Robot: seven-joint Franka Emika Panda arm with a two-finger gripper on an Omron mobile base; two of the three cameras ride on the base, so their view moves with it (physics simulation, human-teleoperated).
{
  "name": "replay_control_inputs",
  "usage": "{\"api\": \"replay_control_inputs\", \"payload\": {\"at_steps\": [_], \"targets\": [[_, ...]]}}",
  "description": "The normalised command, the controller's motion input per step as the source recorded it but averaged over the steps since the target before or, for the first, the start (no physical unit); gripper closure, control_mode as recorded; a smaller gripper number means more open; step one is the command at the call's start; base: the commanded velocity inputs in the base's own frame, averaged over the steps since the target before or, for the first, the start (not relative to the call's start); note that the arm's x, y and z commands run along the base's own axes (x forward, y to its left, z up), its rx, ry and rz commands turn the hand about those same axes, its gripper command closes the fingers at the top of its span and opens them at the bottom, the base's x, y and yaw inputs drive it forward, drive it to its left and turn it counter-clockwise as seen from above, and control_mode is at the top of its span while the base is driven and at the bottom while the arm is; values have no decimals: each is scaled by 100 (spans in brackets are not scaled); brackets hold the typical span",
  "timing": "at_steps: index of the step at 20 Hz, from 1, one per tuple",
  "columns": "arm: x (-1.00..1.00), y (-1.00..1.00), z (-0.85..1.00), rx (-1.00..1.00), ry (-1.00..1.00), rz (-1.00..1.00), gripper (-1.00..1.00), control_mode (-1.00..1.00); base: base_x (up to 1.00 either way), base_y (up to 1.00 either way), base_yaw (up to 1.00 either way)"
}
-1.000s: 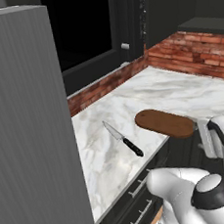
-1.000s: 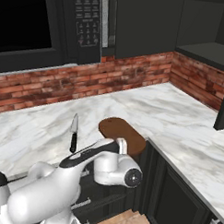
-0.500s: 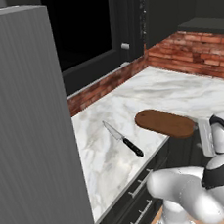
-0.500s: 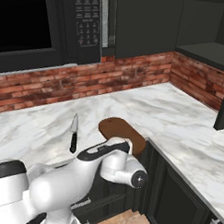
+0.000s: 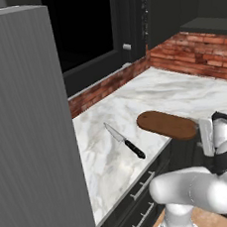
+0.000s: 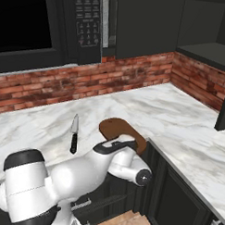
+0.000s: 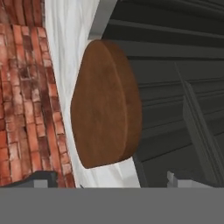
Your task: Move the cutting board and knife to the sink. Then move spray from the cabinet to the counter.
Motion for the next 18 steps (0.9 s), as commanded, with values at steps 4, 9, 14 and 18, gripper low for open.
{"api": "replay_control_inputs", "payload": {"at_steps": [4,9,14,18], "targets": [[27,-3,-14,0,0,0,-100,-100,0,0,0],[29,0,-17,0,0,0,-100,-100,0,0,0],[23,-5,-21,0,-1,0,-100,-100,0,0,0],[17,-8,-21,0,-2,0,-100,-100,0,0,0]]}}
